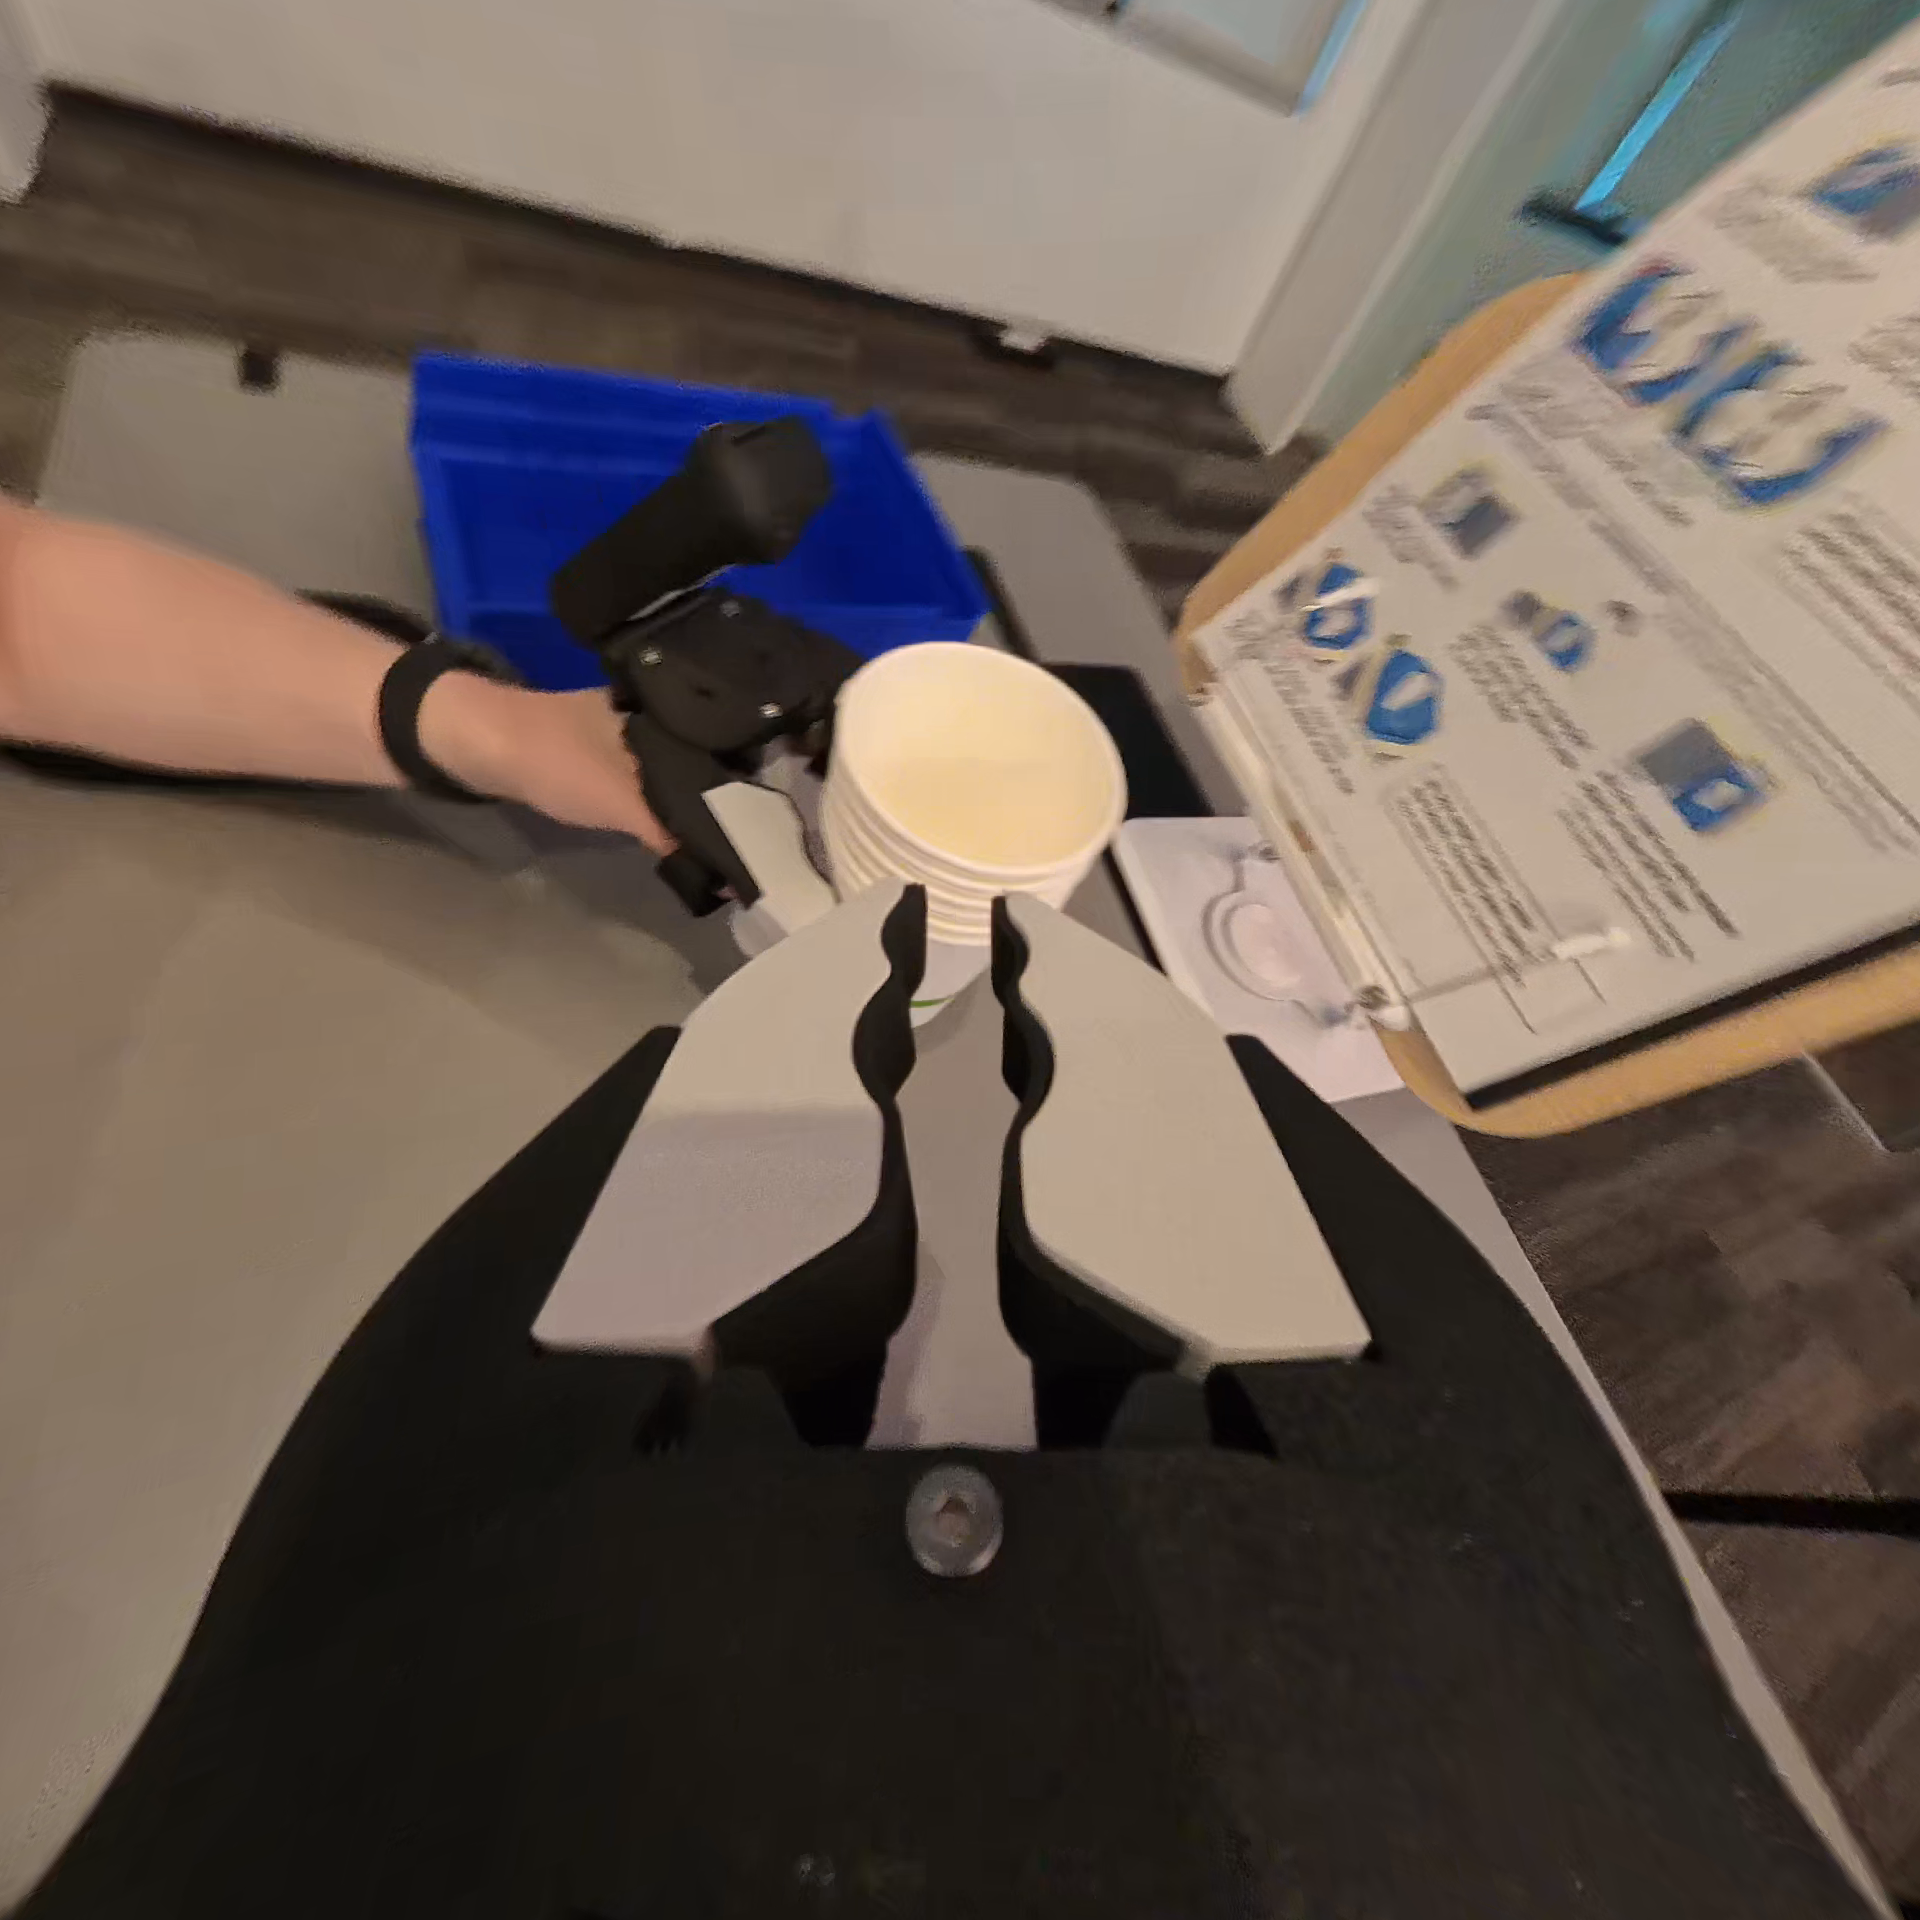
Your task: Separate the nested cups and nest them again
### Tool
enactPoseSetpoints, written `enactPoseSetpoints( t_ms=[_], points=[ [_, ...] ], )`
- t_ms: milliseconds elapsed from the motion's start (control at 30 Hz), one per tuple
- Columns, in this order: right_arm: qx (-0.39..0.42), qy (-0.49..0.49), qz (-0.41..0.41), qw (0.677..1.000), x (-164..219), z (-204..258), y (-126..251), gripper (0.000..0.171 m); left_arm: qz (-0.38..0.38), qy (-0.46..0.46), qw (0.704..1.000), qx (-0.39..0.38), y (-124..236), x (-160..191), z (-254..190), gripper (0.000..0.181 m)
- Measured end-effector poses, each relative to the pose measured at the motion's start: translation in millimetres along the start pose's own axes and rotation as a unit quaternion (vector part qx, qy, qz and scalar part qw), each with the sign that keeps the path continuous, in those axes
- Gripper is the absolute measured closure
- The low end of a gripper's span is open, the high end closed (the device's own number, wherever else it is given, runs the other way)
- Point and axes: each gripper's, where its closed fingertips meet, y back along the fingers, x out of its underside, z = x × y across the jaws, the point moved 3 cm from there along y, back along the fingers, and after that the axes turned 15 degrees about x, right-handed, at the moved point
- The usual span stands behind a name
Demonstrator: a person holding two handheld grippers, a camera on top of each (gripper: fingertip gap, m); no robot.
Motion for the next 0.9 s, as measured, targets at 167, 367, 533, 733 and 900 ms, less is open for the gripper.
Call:
enactPoseSetpoints(
  t_ms=[167, 367, 533, 733, 900],
  points=[
    [-0.097, 0.053, 0.096, 0.989, -19, 16, -33, 0.161, 0.012, -0.001, 1.0, 0.006, -5, 6, -1, 0.09],
    [-0.165, 0.153, 0.166, 0.96, -14, 37, -59, 0.15, 0.022, -0.004, 1.0, 0.01, -8, 8, -4, 0.09],
    [-0.155, 0.181, 0.216, 0.947, 1, 39, -79, 0.151, 0.025, -0.01, 1.0, 0.012, -9, 8, -7, 0.09],
    [-0.176, 0.172, 0.237, 0.94, 12, 41, -85, 0.152, 0.025, -0.014, 1.0, 0.013, -9, 7, -8, 0.09],
    [-0.176, 0.176, 0.236, 0.939, 12, 42, -87, 0.157, 0.023, -0.01, 1.0, 0.012, -9, 7, -7, 0.09]
  ],
)
